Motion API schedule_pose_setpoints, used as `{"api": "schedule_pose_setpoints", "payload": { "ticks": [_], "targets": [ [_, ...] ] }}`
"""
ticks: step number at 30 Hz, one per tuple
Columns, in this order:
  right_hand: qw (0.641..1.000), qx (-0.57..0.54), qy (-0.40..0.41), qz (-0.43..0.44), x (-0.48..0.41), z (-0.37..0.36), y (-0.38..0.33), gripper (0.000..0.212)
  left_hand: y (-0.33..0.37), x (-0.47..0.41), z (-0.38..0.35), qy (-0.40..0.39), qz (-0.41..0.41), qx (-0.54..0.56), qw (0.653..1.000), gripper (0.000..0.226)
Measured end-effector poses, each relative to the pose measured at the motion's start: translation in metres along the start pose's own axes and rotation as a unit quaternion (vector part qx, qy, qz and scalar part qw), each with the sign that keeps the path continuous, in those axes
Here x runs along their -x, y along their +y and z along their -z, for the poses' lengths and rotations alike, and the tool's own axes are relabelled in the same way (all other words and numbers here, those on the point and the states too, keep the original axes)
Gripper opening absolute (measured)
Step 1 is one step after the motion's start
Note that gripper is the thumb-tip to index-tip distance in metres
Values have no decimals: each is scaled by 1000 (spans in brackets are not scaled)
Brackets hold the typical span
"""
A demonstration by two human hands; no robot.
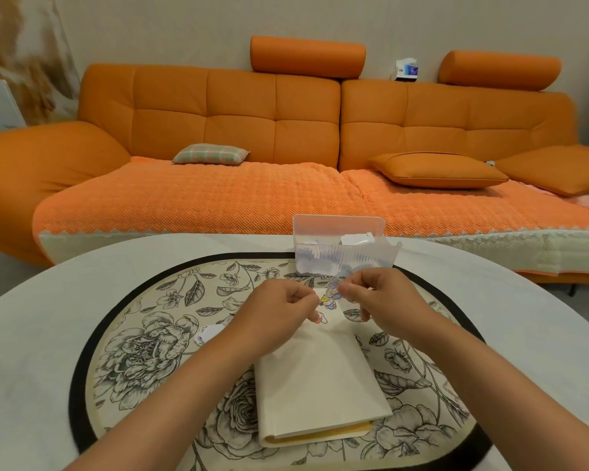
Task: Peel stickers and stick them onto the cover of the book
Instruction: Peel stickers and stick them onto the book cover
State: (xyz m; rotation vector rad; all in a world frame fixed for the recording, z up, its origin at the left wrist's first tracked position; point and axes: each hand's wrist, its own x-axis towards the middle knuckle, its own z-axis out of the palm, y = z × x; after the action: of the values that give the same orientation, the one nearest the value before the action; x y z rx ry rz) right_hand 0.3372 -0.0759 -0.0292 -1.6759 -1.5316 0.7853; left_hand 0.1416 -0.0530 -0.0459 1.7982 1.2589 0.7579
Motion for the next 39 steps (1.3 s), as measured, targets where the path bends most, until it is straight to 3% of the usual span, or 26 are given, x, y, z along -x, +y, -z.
{"api": "schedule_pose_setpoints", "payload": {
  "ticks": [2, 4, 6, 9, 17, 32, 39],
  "targets": [
    [999, 19, -4, -28, -5, 6, 6, 26, -4, -1, 0, 8, 2, -42, 999, 32],
    [996, 34, -45, -63, -8, 10, 14, 29, -10, -1, -1, 13, -48, -159, 986, 42],
    [989, 62, -102, -87, -8, 8, 19, 30, -16, 1, -5, -14, -99, -267, 959, 44],
    [981, 91, -141, -94, -10, 3, 19, 27, -24, 1, -12, -44, -126, -341, 931, 42],
    [973, 156, -143, -93, -23, -6, 19, 30, -33, -3, -14, -26, -158, -339, 927, 40],
    [967, 177, -155, -97, -23, -11, 15, 36, -32, -1, -14, -18, -168, -338, 926, 38],
    [955, 248, -154, -54, -22, -11, 10, 35, -32, -1, -14, -17, -169, -339, 925, 38]
  ]
}}
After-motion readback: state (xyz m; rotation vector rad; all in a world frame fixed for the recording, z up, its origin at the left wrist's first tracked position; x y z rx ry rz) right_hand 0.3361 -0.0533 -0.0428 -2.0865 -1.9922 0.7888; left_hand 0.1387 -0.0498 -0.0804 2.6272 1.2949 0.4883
